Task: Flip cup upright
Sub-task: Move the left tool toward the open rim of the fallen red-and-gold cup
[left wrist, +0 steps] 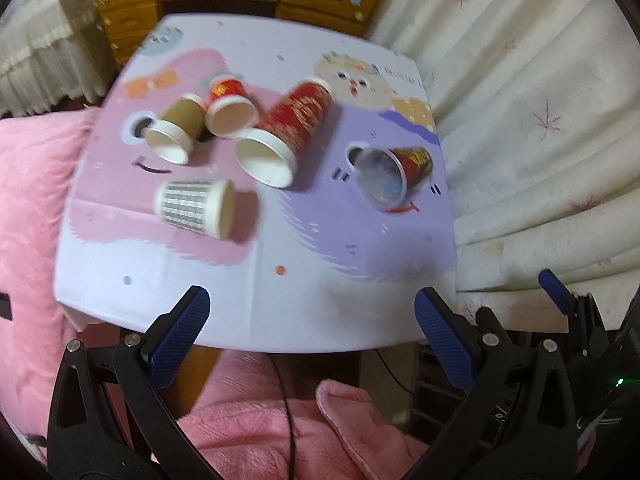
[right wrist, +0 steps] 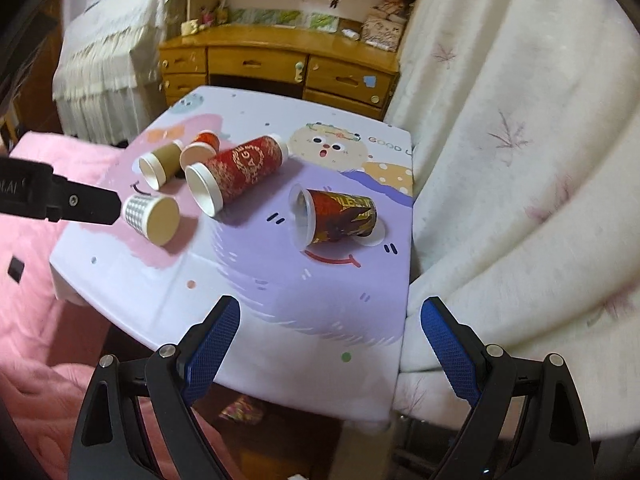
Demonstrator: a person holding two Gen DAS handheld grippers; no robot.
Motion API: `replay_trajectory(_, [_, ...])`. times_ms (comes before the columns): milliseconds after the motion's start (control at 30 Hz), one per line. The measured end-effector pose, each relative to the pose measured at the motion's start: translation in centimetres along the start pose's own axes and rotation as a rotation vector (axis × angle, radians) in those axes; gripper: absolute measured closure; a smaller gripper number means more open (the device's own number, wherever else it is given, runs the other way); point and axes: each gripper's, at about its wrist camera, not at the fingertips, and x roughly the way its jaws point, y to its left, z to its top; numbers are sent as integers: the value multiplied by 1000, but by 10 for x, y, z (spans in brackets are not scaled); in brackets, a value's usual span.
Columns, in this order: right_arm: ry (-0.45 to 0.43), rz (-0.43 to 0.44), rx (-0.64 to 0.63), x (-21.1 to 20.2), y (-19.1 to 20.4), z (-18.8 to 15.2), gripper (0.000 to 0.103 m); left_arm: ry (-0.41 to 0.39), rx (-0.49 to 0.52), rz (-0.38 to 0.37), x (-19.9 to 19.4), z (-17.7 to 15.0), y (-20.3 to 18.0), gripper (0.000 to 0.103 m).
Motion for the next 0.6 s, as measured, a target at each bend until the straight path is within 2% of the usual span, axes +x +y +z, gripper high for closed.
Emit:
replay_trajectory(133, [41, -20, -22, 25, -10, 9, 10, 150, -80, -81, 39, 24, -6, 2])
replay_trajectory(200, [63, -21, -1, 38, -19, 12, 10, 190, -154, -84, 57, 38, -11, 2])
replay_trajectory(367, [116, 0, 125, 76, -53, 22, 10, 232, -307, -131, 101, 62, -28, 2])
replay_trajectory(600, [128, 30, 242, 127, -78, 28, 10, 284, -612, -310, 149, 76, -43, 2])
